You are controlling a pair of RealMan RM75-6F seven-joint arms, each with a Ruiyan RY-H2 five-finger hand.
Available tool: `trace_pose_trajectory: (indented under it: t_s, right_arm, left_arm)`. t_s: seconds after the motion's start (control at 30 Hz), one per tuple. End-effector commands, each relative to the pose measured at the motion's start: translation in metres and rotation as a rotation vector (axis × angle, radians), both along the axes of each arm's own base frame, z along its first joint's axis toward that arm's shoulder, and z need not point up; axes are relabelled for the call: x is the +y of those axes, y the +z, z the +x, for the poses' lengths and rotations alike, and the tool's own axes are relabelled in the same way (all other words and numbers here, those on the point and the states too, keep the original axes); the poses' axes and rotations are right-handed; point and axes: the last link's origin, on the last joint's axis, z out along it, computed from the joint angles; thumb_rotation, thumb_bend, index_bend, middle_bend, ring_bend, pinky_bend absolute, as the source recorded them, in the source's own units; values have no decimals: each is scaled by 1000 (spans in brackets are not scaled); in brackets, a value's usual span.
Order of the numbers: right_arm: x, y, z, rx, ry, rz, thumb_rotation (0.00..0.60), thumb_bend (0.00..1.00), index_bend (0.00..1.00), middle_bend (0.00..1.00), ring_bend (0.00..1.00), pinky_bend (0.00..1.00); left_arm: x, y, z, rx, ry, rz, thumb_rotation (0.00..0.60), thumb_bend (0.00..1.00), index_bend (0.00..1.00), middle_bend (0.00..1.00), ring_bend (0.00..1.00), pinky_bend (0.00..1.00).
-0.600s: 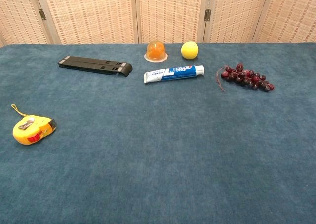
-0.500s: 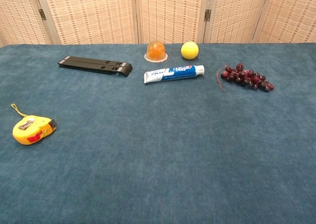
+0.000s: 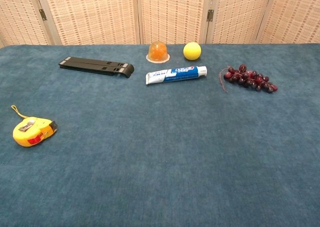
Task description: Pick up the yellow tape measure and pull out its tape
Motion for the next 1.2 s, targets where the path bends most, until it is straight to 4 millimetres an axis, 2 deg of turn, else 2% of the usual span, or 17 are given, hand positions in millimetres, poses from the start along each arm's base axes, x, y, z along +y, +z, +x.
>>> trace_pose_trajectory:
  t_s: [0.03, 0.23, 0.53, 0.97, 1.2]
  right_arm:
    - [0, 1, 1, 1, 1, 0, 600, 290, 111, 161, 172, 141]
    - [1, 3, 1, 0, -1, -2, 600, 289, 111, 160, 171, 141]
    - [2, 3, -1, -4, -4, -2, 600, 289, 111, 160, 171, 141]
    - [4, 2, -6, -16, -17, -1, 600, 289, 135, 160, 172, 141]
    - [5, 2, -5, -19, -15, 3, 600, 289, 149, 161, 172, 141]
  left_arm:
    - [10, -7, 5, 14, -22, -43, 600, 423, 107, 177, 137, 2]
    - [28, -23, 10, 57, -29, -149, 600, 387, 79, 146, 115, 2]
    - [49, -52, 10, 127, -15, -270, 600, 384, 45, 111, 102, 2]
    - [58, -80, 9, 185, 23, -372, 600, 382, 44, 95, 97, 3]
    - [62, -93, 6, 215, 41, -409, 600, 382, 77, 95, 106, 6]
